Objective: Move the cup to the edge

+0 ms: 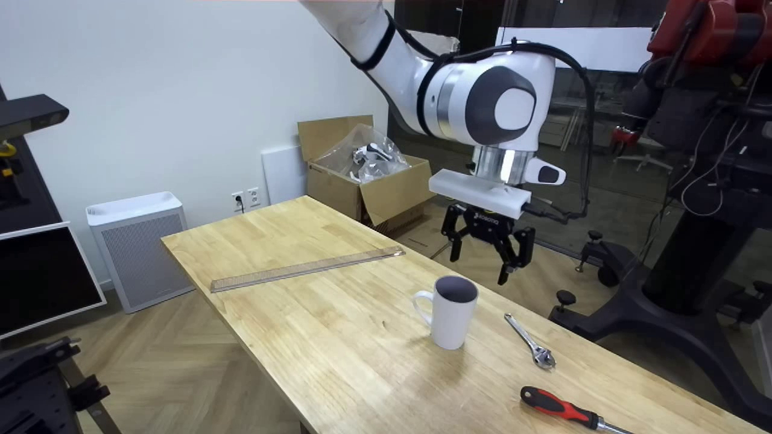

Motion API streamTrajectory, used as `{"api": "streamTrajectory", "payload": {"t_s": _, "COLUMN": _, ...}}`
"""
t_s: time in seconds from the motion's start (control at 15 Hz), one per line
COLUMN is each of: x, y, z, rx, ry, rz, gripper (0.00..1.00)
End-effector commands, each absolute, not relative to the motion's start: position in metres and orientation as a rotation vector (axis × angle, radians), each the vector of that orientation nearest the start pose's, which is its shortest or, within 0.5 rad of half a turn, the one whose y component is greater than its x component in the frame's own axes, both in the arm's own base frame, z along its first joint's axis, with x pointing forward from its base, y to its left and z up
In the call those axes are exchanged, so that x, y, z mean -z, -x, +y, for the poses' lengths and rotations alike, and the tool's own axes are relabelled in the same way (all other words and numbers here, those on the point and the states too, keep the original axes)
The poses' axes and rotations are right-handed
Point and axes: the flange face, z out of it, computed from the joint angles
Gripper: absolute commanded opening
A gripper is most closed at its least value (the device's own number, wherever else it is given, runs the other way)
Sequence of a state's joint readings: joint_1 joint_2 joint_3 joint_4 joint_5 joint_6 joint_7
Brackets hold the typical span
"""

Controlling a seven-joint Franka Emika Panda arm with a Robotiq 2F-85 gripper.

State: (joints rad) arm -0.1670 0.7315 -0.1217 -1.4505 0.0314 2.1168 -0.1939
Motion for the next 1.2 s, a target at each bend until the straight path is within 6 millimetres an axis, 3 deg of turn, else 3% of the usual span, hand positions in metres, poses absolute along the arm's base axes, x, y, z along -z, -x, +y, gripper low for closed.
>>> {"api": "streamTrajectory", "payload": {"t_s": 0.0, "x": -0.248, "y": -0.692, "z": -0.189, "rx": -0.12, "ry": 3.176, "rz": 0.133, "gripper": 1.0}}
{"api": "streamTrajectory", "payload": {"t_s": 0.27, "x": -0.245, "y": -0.695, "z": -0.19, "rx": -0.127, "ry": 3.18, "rz": 0.138, "gripper": 1.0}}
{"api": "streamTrajectory", "payload": {"t_s": 0.8, "x": -0.197, "y": -0.698, "z": -0.197, "rx": -0.208, "ry": 3.15, "rz": 0.155, "gripper": 1.0}}
{"api": "streamTrajectory", "payload": {"t_s": 1.13, "x": -0.179, "y": -0.703, "z": -0.204, "rx": -0.233, "ry": 3.15, "rz": 0.172, "gripper": 1.0}}
